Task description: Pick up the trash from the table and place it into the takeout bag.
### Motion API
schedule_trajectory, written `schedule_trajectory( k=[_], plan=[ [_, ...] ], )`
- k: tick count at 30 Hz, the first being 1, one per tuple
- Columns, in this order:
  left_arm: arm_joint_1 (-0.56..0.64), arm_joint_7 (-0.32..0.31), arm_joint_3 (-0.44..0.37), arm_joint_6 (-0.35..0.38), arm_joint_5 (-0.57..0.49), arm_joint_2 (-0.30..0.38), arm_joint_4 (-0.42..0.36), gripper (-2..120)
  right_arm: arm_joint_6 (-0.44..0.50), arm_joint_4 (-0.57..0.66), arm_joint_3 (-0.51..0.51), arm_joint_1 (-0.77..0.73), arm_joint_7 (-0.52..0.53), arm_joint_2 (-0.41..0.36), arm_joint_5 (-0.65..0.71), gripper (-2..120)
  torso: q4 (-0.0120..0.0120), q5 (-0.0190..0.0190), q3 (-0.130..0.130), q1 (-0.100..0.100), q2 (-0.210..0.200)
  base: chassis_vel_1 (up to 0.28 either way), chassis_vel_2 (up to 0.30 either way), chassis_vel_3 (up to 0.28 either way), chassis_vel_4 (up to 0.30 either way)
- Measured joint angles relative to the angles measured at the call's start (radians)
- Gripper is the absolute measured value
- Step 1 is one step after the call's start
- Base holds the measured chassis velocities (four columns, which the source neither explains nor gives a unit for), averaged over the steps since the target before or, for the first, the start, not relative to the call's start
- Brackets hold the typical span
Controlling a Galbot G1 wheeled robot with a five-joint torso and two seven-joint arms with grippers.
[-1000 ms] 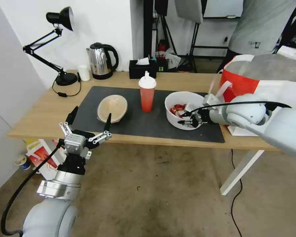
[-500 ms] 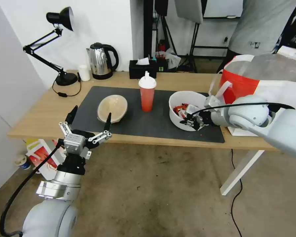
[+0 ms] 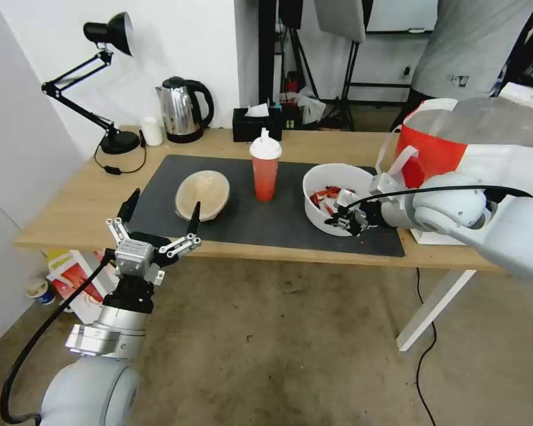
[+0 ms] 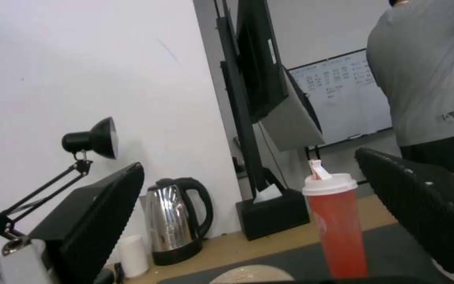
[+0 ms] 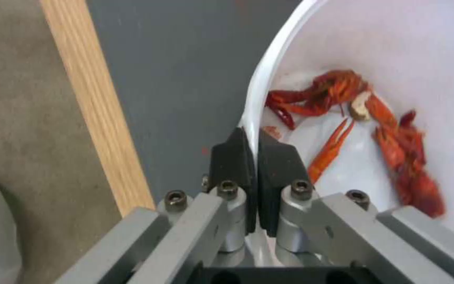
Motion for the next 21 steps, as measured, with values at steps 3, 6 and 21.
schedule_trajectory(
  k=[3,6,21],
  plan=[
    [-0.002,0.0,0.001,-0.001,0.0,-0.001,0.001,100,0.0,-0.001,-0.02,0.04,-0.007,0.011,0.005,0,0.0003,-0.0003,0.0,0.0,0.0,0.0,0.0,0.0,0.0],
    [-0.003,0.0,0.002,-0.001,0.0,-0.003,0.002,100,0.0,-0.003,-0.037,0.076,-0.009,0.02,0.013,0,0.0003,-0.0002,0.0,0.0,0.0,0.0,0.0,0.0,0.0],
    [-0.007,0.001,0.007,-0.008,0.008,-0.009,0.005,100,-0.001,0.005,-0.112,0.219,-0.009,0.05,0.059,0,0.0002,-0.0002,0.0,0.0,0.0,0.0,0.0,0.0,0.0]
  ],
)
